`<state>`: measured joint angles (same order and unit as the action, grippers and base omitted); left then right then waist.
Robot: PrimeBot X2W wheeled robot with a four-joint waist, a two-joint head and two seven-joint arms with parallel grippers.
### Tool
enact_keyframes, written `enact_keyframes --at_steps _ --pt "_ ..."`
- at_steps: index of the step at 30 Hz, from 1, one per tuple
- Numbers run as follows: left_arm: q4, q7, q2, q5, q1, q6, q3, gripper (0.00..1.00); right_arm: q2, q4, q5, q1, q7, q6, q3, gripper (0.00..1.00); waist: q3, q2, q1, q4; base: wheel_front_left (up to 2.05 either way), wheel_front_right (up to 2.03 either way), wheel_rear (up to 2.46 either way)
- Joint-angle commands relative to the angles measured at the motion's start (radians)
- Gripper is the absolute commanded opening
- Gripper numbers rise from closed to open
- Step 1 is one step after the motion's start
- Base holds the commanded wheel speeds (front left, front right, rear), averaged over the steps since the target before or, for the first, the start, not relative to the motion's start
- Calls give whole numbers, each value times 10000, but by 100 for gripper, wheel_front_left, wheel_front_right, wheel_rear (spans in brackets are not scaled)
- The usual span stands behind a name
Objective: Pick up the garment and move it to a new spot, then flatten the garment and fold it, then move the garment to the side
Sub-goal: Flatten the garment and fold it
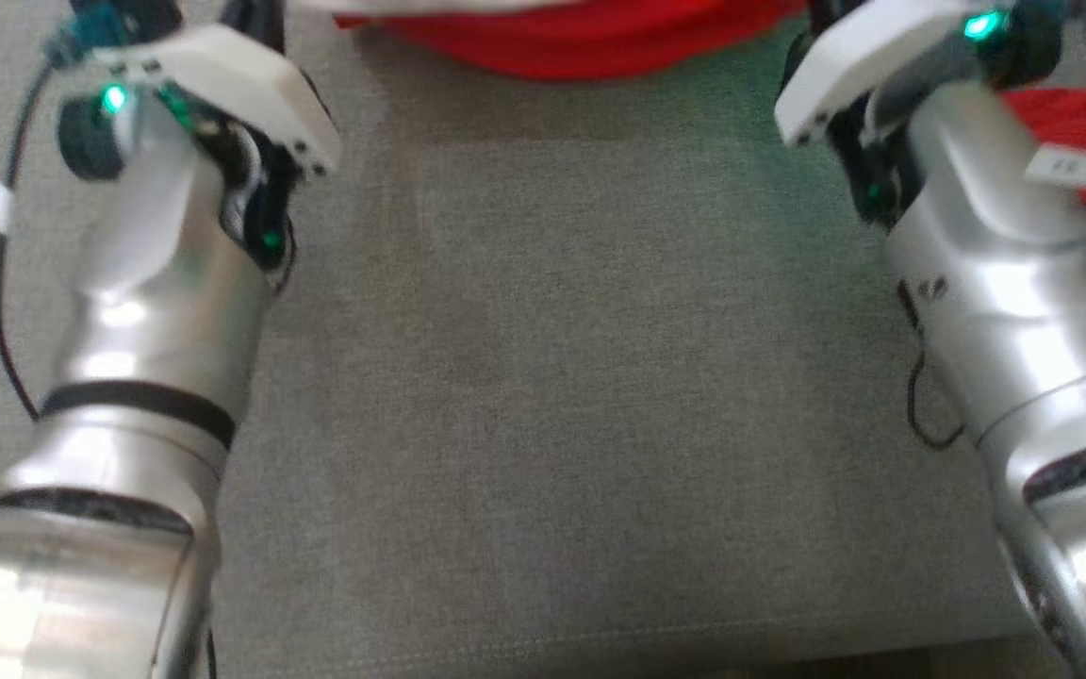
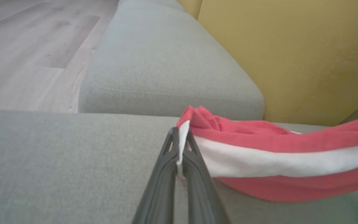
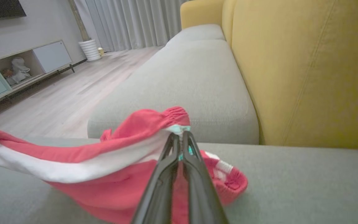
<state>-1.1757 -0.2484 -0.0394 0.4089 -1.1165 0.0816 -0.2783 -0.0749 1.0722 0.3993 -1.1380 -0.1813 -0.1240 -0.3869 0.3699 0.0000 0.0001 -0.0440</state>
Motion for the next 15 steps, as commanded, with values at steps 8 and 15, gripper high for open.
enact_keyframes --at_steps 8,15 --pt "2235 -131 -190 -23 2471 140 680 0 245 -402 885 2271 -754 -67 -634 0 -253 0 -1 193 0 0 0" --pt "4694 -132 -264 -452 5847 250 1241 0 -112 -2643 745 5411 -801 -67 232 0 -1072 0 -1 246 0 0 0"
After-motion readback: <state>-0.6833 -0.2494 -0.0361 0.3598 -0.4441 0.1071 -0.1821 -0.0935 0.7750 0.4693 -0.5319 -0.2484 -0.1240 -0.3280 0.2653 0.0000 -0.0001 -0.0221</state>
